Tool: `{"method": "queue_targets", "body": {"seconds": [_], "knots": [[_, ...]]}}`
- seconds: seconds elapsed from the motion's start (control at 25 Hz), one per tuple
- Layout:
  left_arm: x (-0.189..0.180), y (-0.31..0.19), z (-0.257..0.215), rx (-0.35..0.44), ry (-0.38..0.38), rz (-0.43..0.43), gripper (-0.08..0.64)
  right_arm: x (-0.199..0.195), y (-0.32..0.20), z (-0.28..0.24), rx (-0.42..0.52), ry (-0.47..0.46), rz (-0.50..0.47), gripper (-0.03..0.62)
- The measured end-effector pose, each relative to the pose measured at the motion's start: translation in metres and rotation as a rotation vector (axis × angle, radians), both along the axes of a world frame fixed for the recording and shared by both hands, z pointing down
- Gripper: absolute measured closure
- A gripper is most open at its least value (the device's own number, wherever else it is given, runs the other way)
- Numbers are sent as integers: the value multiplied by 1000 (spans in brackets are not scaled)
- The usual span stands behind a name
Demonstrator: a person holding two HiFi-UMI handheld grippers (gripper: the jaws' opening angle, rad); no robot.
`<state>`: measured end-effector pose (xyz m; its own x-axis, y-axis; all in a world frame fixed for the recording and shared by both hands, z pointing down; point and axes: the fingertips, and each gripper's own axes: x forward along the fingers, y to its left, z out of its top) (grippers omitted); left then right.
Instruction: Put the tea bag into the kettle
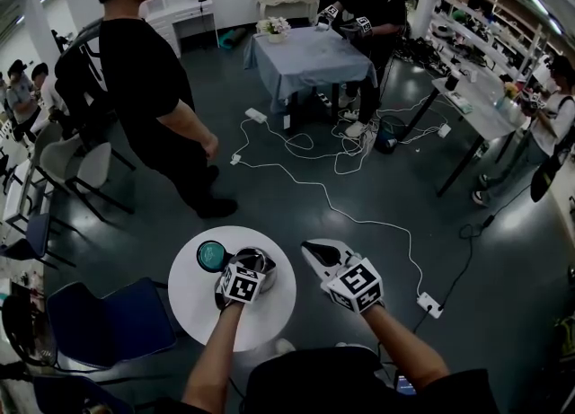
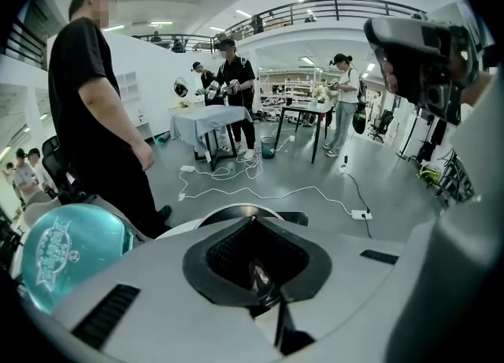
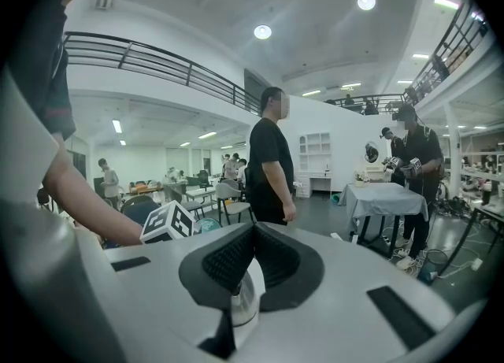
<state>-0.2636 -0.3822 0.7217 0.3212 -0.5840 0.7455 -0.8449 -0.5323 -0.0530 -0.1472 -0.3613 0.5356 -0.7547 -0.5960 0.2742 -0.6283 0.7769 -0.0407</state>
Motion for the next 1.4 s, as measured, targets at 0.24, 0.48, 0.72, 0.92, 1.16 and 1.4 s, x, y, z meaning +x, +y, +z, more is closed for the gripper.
{"method": "queue_targets", "body": {"seconds": [0.24,0.48,0.72,0.92,1.16,1.4], "knots": [[4,0,2,7,31,-6,488,0,0,4,0,0,-14,575],[2,2,-1,50,46,-6,425,0,4,5,-1,2,-17,575],[6,9,-22,78,68,-13,453,-2,11,-2,3,-3,-35,575],[7,15,-41,120,81,-29,521,-2,15,-8,7,-8,-48,575],[16,23,-69,167,98,-44,543,7,21,-9,22,-19,-70,575],[42,35,-112,254,163,-60,545,24,27,-20,39,-32,-93,575]]}}
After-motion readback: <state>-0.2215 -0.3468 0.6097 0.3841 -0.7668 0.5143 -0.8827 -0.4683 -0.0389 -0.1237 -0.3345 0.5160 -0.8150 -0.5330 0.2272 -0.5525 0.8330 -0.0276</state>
